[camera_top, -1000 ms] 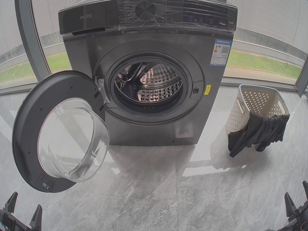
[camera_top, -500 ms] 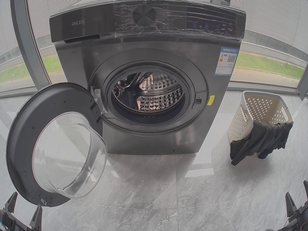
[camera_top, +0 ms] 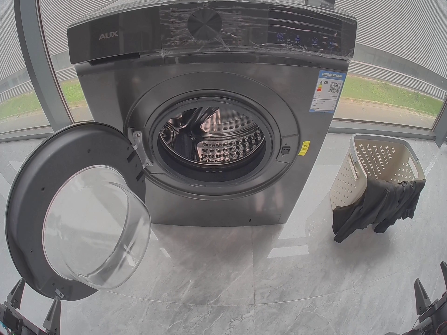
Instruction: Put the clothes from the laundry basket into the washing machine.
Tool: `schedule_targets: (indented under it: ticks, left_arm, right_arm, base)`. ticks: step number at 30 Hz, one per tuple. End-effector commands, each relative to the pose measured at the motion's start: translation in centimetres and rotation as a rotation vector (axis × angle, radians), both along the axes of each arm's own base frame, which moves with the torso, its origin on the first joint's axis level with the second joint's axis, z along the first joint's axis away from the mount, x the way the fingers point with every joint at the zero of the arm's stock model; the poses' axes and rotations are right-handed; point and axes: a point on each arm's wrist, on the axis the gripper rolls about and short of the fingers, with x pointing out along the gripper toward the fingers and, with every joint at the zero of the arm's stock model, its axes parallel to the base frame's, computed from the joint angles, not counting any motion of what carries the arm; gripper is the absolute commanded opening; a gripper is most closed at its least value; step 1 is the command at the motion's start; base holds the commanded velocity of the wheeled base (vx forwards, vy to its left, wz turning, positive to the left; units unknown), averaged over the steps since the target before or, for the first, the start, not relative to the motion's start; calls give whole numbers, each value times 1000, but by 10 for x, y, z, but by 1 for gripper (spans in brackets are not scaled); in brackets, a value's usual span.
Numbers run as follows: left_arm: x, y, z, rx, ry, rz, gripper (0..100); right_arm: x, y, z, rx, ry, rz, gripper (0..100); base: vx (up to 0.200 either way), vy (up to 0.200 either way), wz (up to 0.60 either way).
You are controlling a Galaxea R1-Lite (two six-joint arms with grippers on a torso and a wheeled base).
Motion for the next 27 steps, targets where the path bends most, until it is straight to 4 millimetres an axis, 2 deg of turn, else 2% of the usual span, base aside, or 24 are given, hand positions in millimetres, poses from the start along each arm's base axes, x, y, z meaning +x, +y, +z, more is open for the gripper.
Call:
schedule_targets:
  ticks: [1, 19, 27]
  left_arm:
    - [0, 0, -5, -1, 0, 0, 100]
    - [0, 0, -5, 1, -3, 0, 100]
    - [0, 0, -5, 1, -2, 3, 100]
  right_arm:
    - [1, 0, -5, 0, 8, 1, 100]
    - [1, 0, -5, 0, 8, 1, 100]
    - [1, 0, -5, 0, 8, 1, 100]
  base:
    - [0, 0, 0]
    - [0, 0, 0]
    - [0, -200, 0]
